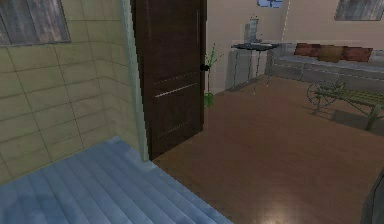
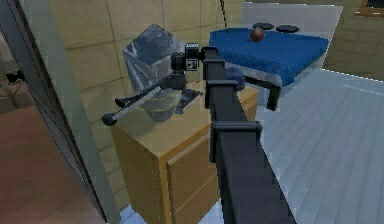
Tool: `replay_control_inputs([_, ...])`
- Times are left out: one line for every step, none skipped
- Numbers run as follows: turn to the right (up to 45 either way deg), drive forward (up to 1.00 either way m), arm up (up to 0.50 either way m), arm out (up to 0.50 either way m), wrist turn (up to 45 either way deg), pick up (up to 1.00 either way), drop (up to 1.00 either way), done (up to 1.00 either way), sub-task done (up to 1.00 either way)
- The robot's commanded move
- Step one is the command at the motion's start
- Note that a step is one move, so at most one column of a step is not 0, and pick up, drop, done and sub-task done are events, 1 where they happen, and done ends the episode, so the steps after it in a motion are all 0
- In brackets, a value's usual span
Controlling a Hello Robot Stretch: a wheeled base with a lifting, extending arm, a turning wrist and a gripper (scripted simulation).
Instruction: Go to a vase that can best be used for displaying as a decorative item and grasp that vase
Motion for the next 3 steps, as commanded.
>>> replay_control_inputs([0.0, 0.00, 0.00, 0.00, 45.0, 0.00, 0.00, 0.00, 0.00])
replay_control_inputs([0.0, 0.00, 0.00, 0.00, 15.0, 0.00, 0.00, 0.00, 0.00])
replay_control_inputs([0.0, 0.00, 0.00, 0.00, 0.0, 1.00, 0.00, 0.00, 0.00])
